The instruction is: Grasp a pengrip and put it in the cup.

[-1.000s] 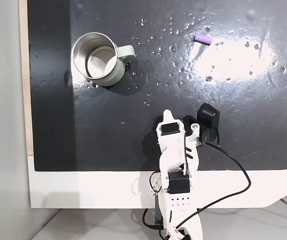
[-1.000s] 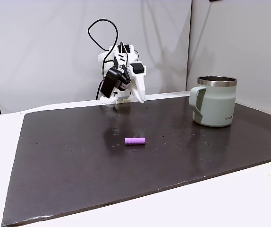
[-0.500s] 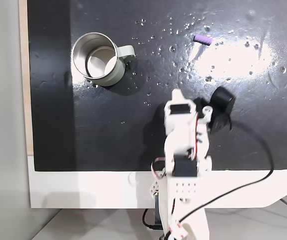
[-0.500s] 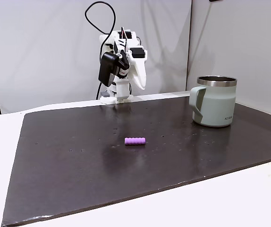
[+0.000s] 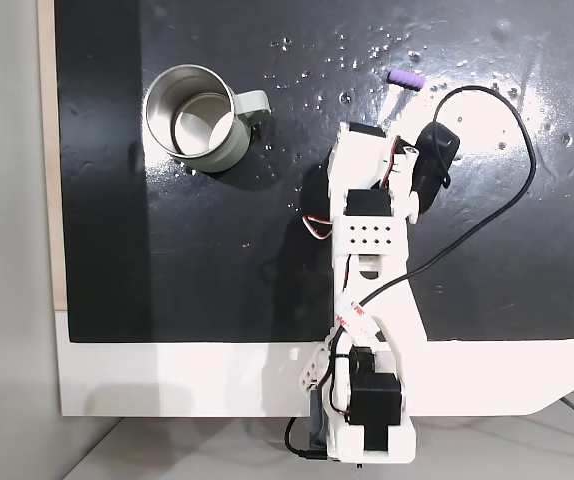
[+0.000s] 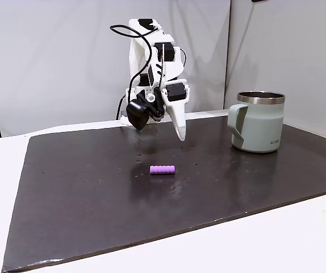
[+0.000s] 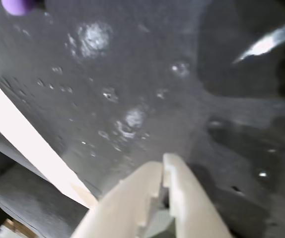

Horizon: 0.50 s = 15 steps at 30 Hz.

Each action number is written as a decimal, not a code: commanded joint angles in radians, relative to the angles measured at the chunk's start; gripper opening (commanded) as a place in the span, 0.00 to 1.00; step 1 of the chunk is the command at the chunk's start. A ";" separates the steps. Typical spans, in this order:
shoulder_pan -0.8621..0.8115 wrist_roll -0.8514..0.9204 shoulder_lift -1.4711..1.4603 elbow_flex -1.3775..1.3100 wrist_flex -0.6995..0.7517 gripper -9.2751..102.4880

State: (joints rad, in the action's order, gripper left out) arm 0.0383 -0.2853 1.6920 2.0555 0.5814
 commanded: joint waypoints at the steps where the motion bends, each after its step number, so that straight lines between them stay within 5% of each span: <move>1: 0.026 -0.084 -0.077 -0.219 0.092 0.08; 15: -0.032 -0.210 -0.410 -0.845 0.520 0.08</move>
State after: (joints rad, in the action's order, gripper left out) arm 0.0368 -0.4679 1.3192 1.3959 1.0032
